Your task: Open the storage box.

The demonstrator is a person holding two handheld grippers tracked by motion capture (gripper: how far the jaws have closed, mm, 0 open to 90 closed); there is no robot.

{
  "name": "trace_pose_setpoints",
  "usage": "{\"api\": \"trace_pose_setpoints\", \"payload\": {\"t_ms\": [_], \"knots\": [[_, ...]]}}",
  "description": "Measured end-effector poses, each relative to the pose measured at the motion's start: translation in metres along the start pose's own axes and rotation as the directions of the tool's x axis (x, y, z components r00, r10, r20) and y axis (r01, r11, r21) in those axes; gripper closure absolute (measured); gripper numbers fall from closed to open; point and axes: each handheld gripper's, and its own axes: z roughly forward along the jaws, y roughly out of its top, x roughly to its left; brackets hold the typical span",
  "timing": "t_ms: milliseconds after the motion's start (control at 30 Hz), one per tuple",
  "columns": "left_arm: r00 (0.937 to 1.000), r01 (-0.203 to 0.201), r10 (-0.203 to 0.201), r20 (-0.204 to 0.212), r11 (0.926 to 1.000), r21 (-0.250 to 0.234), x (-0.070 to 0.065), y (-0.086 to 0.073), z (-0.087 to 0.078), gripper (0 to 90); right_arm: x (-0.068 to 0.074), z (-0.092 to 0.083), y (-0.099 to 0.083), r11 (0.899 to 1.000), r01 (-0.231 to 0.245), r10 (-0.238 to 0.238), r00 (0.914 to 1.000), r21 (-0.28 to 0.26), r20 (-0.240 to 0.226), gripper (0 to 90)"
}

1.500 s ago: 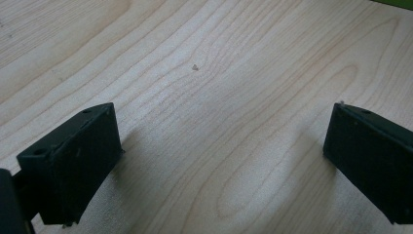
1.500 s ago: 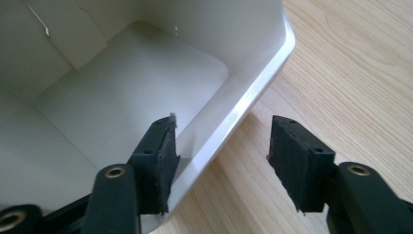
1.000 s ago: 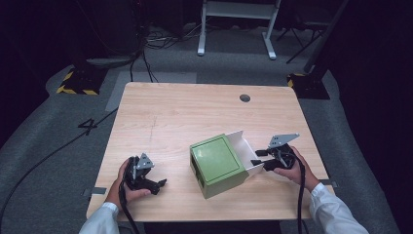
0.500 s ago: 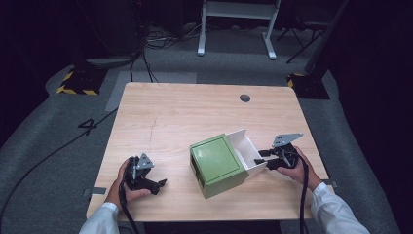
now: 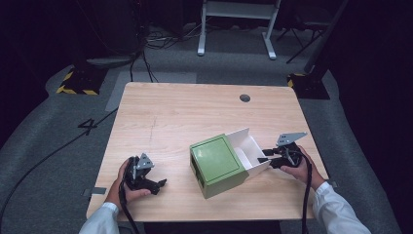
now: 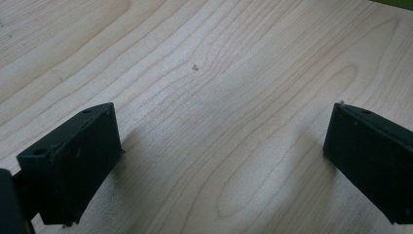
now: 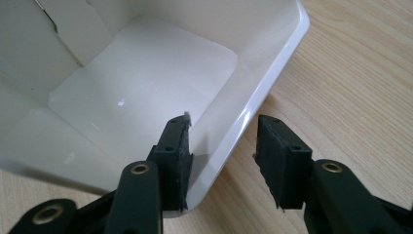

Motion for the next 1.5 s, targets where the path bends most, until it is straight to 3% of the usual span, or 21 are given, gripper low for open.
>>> {"api": "trace_pose_setpoints", "payload": {"t_ms": [1000,1167,1367,1500], "knots": [[1.0,0.0,0.0,0.0,1.0,0.0,0.0,0.0,0.0,0.5,-0.007,-0.005,-0.004,1.0,-0.007,0.007,0.9997,-0.006,0.023,56.0],[1.0,0.0,0.0,0.0,1.0,0.0,0.0,0.0,0.0,0.5,-0.005,-0.009,-0.002,1.0,0.015,-0.015,0.9983,-0.008,0.056,54.0],[1.0,0.001,-0.001,0.0,1.0,0.0,0.0,0.0,0.0,0.5,-0.006,-0.025,0.004,0.998,0.002,0.003,0.9961,-0.059,0.088,50.5],[1.0,0.001,-0.001,0.0,1.0,0.0,0.0,0.0,0.0,0.5,-0.007,-0.03,0.004,0.998,0.016,-0.009,0.9924,-0.055,0.123,50.0]]}}
